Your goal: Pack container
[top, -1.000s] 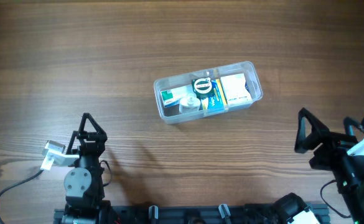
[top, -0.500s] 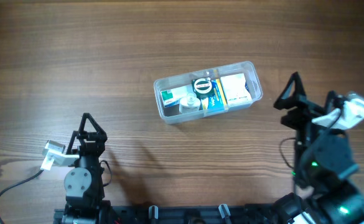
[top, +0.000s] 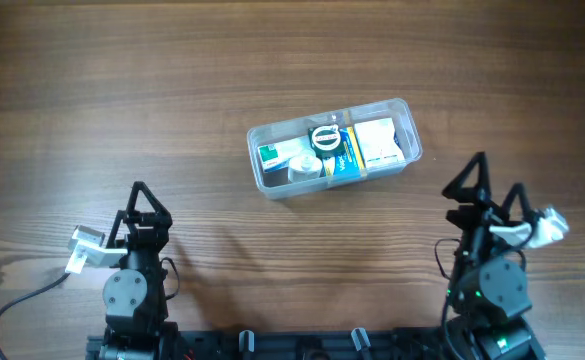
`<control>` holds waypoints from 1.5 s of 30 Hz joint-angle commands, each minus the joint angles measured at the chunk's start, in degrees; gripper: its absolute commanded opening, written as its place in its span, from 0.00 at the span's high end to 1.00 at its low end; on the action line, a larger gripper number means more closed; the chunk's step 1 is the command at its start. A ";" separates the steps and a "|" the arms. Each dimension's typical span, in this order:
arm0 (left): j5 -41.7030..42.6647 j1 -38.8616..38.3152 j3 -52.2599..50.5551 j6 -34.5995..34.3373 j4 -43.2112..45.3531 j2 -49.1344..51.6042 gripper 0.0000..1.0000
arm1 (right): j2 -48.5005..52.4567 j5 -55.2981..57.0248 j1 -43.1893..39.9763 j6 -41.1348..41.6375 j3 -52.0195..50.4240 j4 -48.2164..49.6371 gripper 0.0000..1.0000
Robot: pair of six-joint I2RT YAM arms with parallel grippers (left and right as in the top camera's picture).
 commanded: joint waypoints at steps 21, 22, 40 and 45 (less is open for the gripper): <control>-0.81 0.46 -0.31 -0.68 0.20 -0.61 0.00 | -17.07 -40.98 -25.97 -27.39 -1.64 -5.14 0.00; -0.81 0.46 -0.31 -0.68 0.20 -0.61 0.00 | -17.07 -43.58 -26.45 -30.86 -2.16 -5.14 0.01; -0.81 0.46 -0.31 -0.68 0.20 -0.61 0.00 | -17.09 -47.21 -26.99 -33.86 -14.16 5.97 0.00; -0.81 0.46 -0.31 -0.68 0.20 -0.61 0.00 | -17.07 -47.25 -26.99 -33.75 -14.16 -1.79 0.00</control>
